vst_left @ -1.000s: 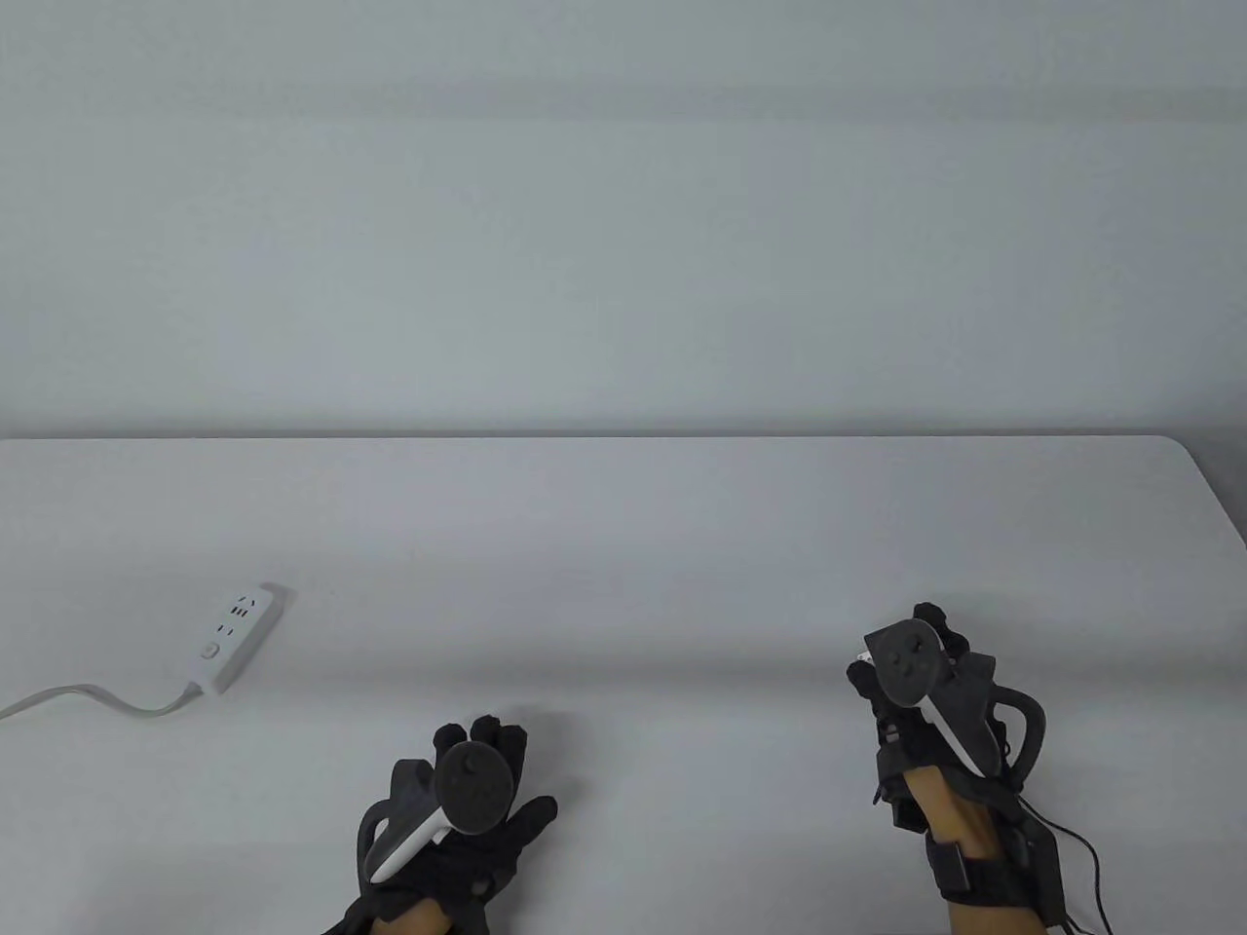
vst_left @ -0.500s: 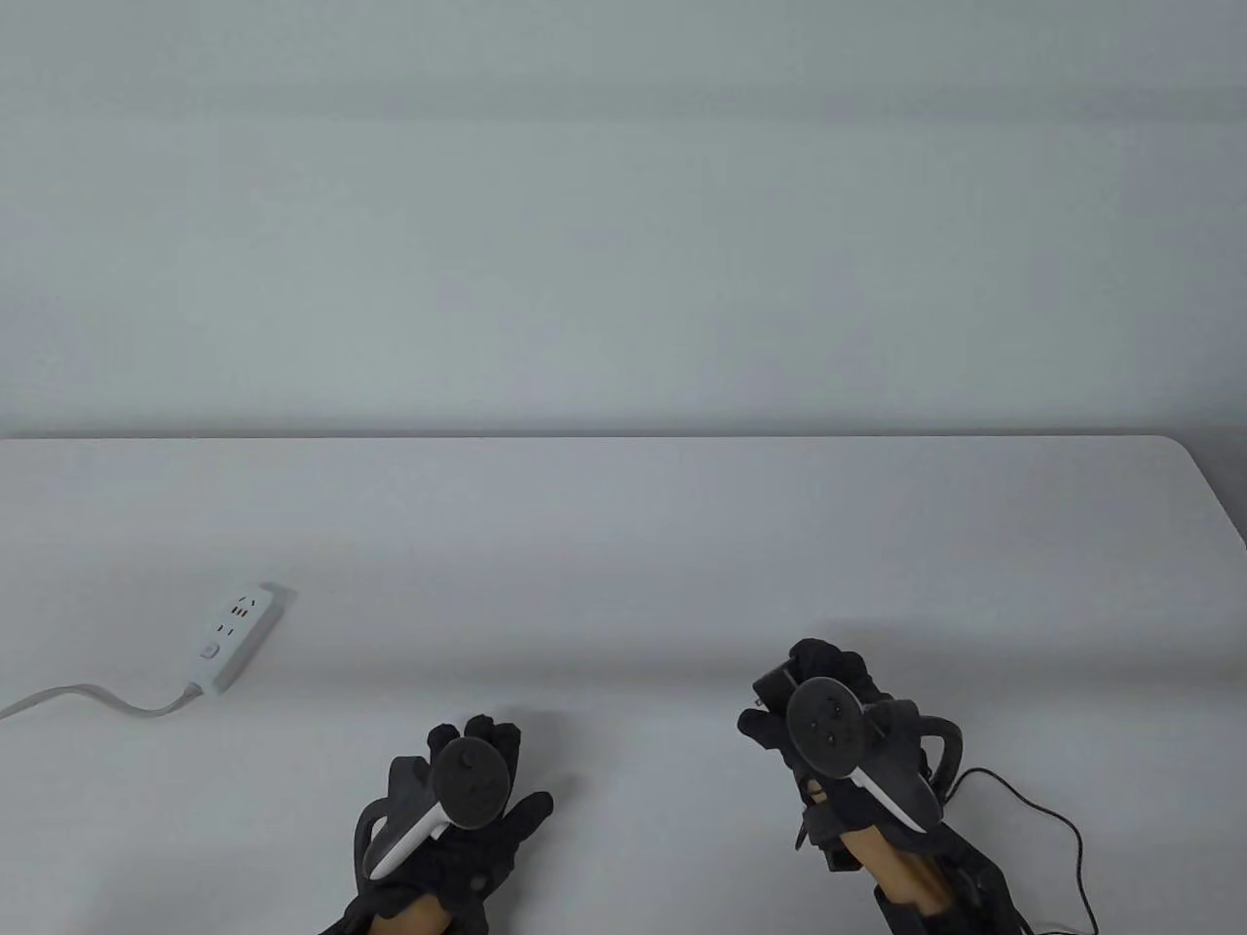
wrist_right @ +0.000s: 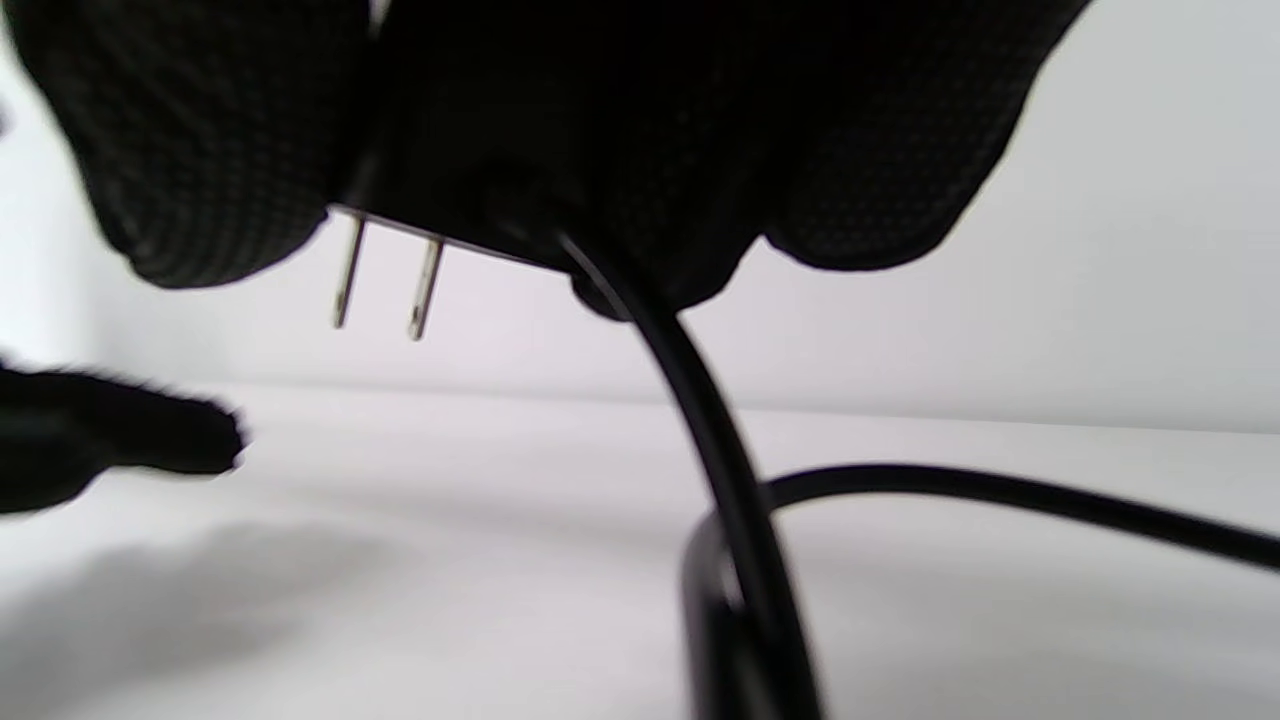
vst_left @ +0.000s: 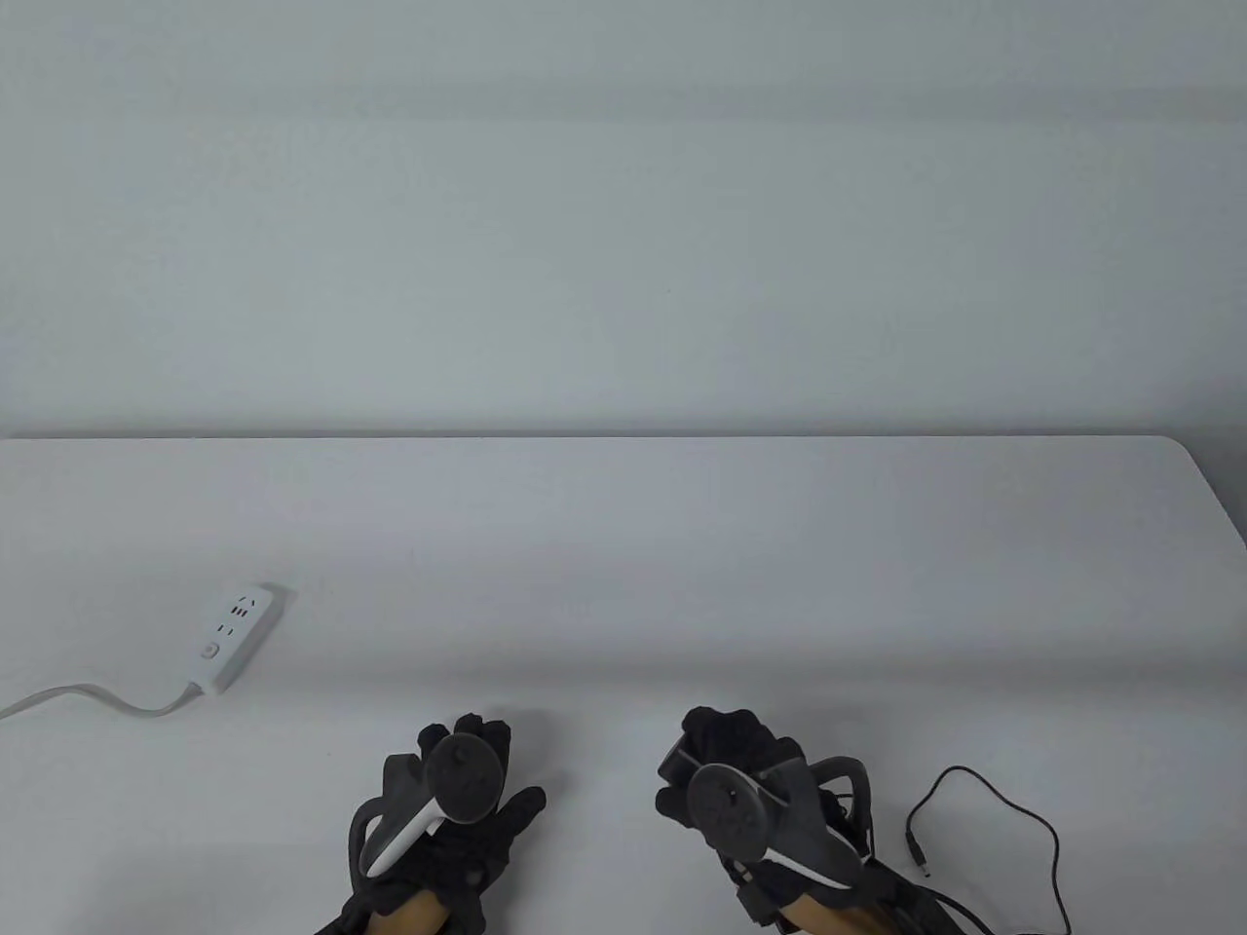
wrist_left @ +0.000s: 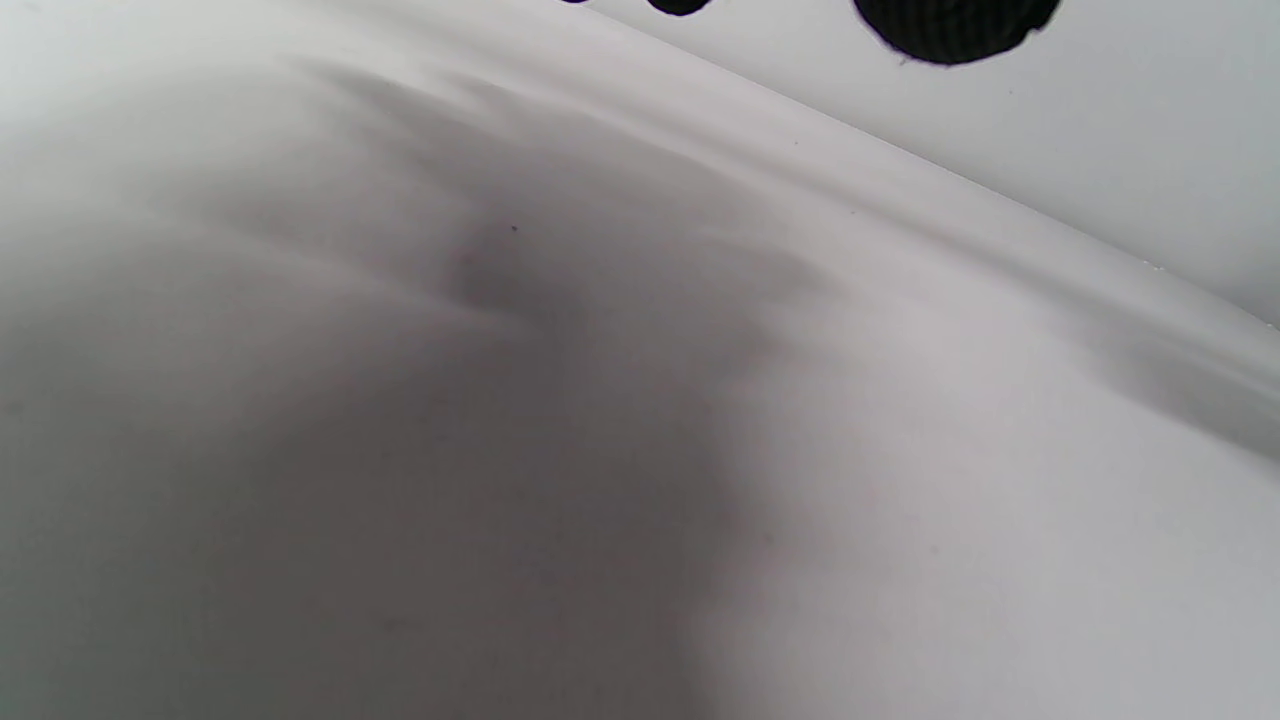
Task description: Insert the power adapter into the power strip
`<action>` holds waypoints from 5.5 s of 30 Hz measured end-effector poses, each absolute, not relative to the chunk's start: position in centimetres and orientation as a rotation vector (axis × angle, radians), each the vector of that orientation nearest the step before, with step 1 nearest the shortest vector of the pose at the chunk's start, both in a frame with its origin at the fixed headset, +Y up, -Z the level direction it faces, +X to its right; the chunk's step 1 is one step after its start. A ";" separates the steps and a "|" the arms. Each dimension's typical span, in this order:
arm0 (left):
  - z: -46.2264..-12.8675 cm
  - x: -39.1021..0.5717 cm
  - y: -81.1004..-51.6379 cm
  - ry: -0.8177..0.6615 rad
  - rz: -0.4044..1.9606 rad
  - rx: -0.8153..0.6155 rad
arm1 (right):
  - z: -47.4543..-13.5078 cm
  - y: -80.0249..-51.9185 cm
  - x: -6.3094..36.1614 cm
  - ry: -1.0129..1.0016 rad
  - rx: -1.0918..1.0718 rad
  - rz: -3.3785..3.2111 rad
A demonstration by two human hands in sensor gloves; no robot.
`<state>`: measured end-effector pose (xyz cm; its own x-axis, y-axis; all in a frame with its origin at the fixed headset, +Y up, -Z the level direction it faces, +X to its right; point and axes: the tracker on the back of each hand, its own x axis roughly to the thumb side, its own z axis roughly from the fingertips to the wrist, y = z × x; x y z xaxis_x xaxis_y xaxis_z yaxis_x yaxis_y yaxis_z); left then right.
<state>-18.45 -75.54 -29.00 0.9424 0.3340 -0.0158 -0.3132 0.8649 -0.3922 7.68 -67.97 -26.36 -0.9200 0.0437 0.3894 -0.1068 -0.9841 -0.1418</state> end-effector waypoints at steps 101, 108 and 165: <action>-31.6 -24.9 -73.1 0.067 0.487 -0.297 | -24.7 -71.4 3.6 -0.150 0.936 2.950; -30.3 -20.8 -74.2 -0.053 0.446 -0.367 | -24.8 -71.3 3.9 -0.146 0.927 2.947; -28.2 -14.4 -77.7 -0.416 0.466 -0.373 | -26.9 -72.6 3.4 -0.078 0.965 3.057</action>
<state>-14.35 -77.72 -28.22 0.8135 0.4999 0.2972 -0.3515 0.8298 -0.4335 3.45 -72.56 -26.94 -0.8169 -0.0764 0.5716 0.0472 -0.9967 -0.0657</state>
